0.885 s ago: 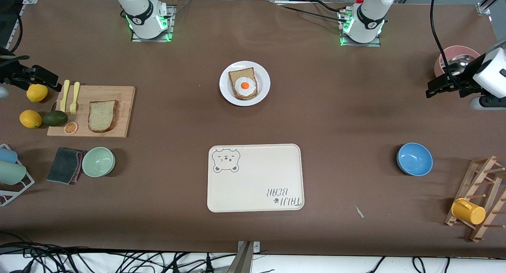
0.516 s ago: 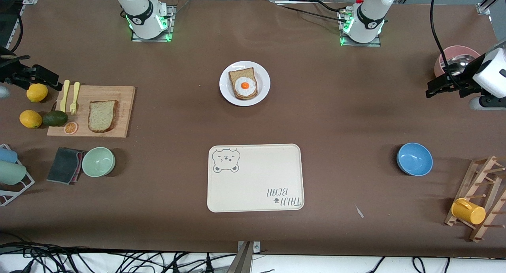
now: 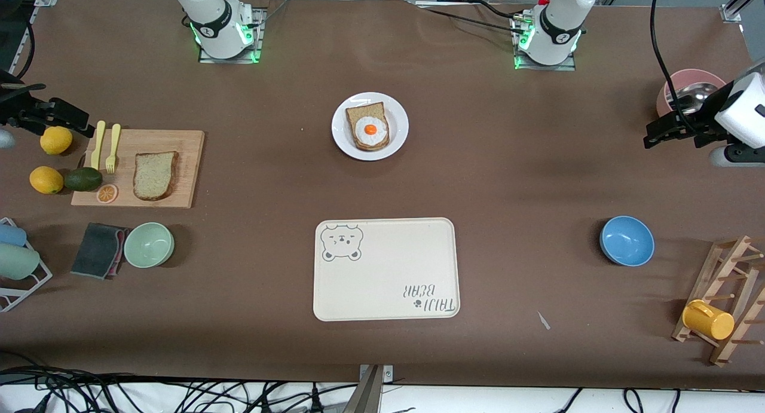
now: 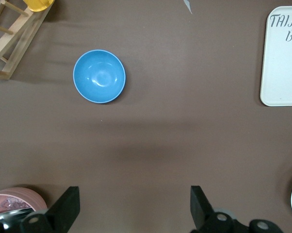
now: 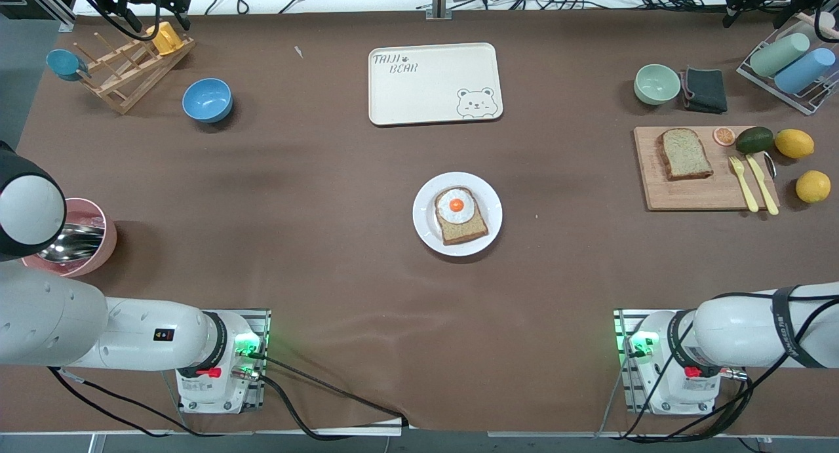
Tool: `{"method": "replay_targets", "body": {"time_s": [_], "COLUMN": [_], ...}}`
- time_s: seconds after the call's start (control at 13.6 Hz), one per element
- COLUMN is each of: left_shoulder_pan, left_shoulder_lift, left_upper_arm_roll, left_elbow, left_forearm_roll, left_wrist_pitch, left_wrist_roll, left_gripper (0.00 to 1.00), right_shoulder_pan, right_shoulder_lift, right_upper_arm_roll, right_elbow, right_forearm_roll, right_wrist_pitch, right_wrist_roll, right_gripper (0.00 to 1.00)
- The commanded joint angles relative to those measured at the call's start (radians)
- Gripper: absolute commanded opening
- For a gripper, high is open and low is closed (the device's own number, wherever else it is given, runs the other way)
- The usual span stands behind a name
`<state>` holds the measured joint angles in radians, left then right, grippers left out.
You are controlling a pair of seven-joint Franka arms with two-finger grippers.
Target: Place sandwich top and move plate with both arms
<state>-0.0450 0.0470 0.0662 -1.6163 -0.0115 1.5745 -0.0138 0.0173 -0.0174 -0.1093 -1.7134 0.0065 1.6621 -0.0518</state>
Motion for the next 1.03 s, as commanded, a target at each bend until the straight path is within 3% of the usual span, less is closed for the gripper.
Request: {"method": "replay_targets", "body": {"time_s": [0.0,0.96], "left_shoulder_pan": [-0.003,-0.006], "left_shoulder_lift": [-0.013,-0.013], "left_upper_arm_roll": [-0.002,-0.003], "left_elbow": [-0.016,-0.013], "left_forearm_roll": [0.036,0.036], "left_wrist_pitch": [0.013,0.013], "left_wrist_roll": [0.008,-0.005], "left_gripper": [1.00,1.00], "right_shoulder_pan": [-0.002,-0.002], "right_shoulder_lift": [0.008,0.010], "right_upper_arm_roll": [0.003,0.005], "right_elbow": [0.024,0.024], "right_forearm_roll": [0.007,0.007], "right_wrist_pitch": [-0.022,-0.022], "right_wrist_roll": [0.004,0.007], "right_gripper": [1.00,1.00]}}
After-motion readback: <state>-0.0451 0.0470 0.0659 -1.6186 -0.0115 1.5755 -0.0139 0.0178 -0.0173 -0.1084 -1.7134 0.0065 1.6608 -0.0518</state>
